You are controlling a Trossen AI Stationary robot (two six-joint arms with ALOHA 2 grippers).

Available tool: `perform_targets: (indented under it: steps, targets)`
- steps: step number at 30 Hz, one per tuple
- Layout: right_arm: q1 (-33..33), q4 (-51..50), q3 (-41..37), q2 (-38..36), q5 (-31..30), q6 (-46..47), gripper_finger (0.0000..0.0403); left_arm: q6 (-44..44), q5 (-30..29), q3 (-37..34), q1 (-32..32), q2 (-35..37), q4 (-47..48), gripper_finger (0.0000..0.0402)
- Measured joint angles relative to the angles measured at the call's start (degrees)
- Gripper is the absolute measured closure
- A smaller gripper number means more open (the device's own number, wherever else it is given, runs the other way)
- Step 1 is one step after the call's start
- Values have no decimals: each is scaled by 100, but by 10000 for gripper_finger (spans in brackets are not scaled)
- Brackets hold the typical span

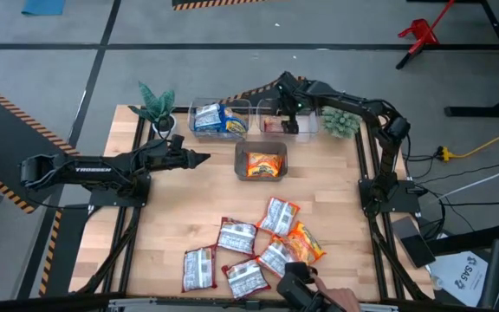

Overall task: Sort Maruchan noodles
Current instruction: Put the red noodle pack into the right transparent bin

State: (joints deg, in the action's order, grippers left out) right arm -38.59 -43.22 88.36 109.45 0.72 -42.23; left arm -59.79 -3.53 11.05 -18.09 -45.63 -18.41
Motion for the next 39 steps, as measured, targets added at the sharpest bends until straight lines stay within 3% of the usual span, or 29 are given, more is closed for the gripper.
perform_targets:
  steps: [5, 10, 15, 18, 21, 25, 30, 39]
  targets:
    - [0, -1114, 917, 0, 556, 462, 94, 42, 189, 0, 0, 0, -3, 230]
    - [291, -2267, 1833, -2, 1945, 1494, 106, 349, 1076, 0, 21, 0, -9, 230]
    - [1303, -3028, 2038, -24, 2387, 2186, 109, 494, 1919, 0, 164, 0, -9, 230]
    - [2208, -2954, 1930, -31, 2399, 2640, 110, 636, 2440, 0, 316, 0, -9, 230]
    - [3241, -2295, 1716, -33, 1960, 3050, 110, 780, 2518, 0, 514, 0, -11, 230]
    - [4421, -861, 1270, -33, 612, 3479, 110, 1130, 2148, 0, 781, 0, -17, 230]
    - [5431, 641, 844, 110, -845, 3857, 110, 1681, 2008, 2, 1232, -77, -22, 230]
    - [6333, 1651, 826, 826, -1592, 4832, 110, 2088, 1287, 7, 2250, -850, -323, 230]
